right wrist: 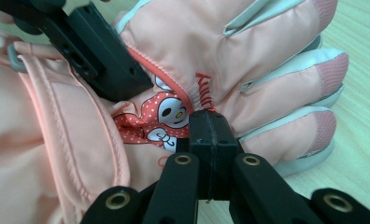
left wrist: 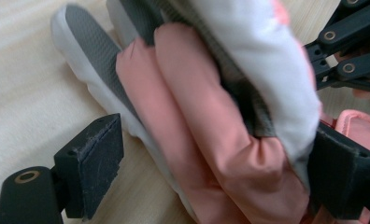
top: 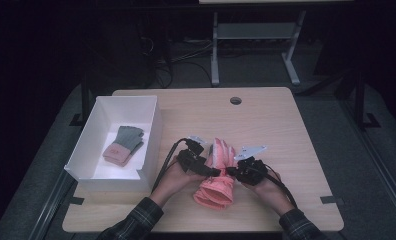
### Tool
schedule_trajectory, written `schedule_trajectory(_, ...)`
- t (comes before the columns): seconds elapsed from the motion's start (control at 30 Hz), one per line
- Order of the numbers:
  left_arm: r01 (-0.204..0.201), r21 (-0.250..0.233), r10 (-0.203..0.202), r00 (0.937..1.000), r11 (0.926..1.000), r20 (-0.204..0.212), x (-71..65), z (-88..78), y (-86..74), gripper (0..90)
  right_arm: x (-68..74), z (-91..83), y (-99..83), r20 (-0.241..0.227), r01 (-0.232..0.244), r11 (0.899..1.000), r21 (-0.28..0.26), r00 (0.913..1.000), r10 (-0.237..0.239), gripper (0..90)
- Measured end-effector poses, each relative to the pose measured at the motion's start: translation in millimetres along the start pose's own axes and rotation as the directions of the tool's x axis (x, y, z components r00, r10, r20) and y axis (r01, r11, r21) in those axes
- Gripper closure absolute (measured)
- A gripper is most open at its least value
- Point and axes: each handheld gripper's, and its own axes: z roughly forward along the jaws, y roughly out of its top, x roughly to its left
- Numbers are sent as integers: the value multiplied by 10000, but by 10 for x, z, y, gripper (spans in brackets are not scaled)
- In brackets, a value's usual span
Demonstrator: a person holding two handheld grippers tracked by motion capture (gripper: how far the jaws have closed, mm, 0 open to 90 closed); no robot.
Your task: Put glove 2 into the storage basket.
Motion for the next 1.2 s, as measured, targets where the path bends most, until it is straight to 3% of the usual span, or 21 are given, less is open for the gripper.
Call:
schedule_trajectory(0.23, 313, 270, -322, 9989, 9991, 329, 60, 70, -31, 128, -1, 23, -13, -56, -63, 10000, 44, 10000, 63, 900)
schedule_trajectory(0.37, 186, 283, -198, 9990, 9994, 405, 48, 93, -25, 142, -1, 33, -19, -93, -69, 10000, 65, 9999, 69, 900)
schedule_trajectory(0.4, 187, 310, -208, 9974, 9993, 687, 49, 106, -18, 159, -2, 34, -20, -87, -70, 9999, 96, 9999, 71, 900)
schedule_trajectory(0.5, 228, 408, -267, 9948, 9989, 984, 58, 115, -8, 243, -2, 40, -24, -92, -96, 9999, 124, 9999, 97, 900)
schedule_trajectory(0.53, 294, 498, -356, 9912, 9983, 1274, 70, 123, -3, 243, -2, 40, -24, -92, -96, 9999, 124, 9999, 97, 900)
schedule_trajectory(0.67, 337, 652, -440, 9856, 9973, 1634, 92, 130, 12, 356, -8, 50, -27, -117, -114, 9998, 139, 9999, 115, 900)
schedule_trajectory(0.83, 286, 756, -414, 9840, 9967, 1735, 92, 120, 41, 509, -22, 43, -32, -164, -120, 9998, 169, 9998, 122, 900)
schedule_trajectory(0.97, 368, 642, -482, 9812, 9973, 1867, 92, 115, 41, 576, -59, 1, -44, -256, -181, 9998, 76, 9995, 183, 900)
schedule_trajectory(1.13, 343, 425, -425, 9767, 9985, 2106, 85, 70, 52, 591, -103, -164, -80, -435, -575, 9976, -377, 9975, 559, 746)
schedule_trajectory(1.2, 296, 318, -357, 9764, 9991, 2131, 58, 47, 67, 594, -139, -269, -115, -516, -760, 9949, -670, 9960, 726, 637)
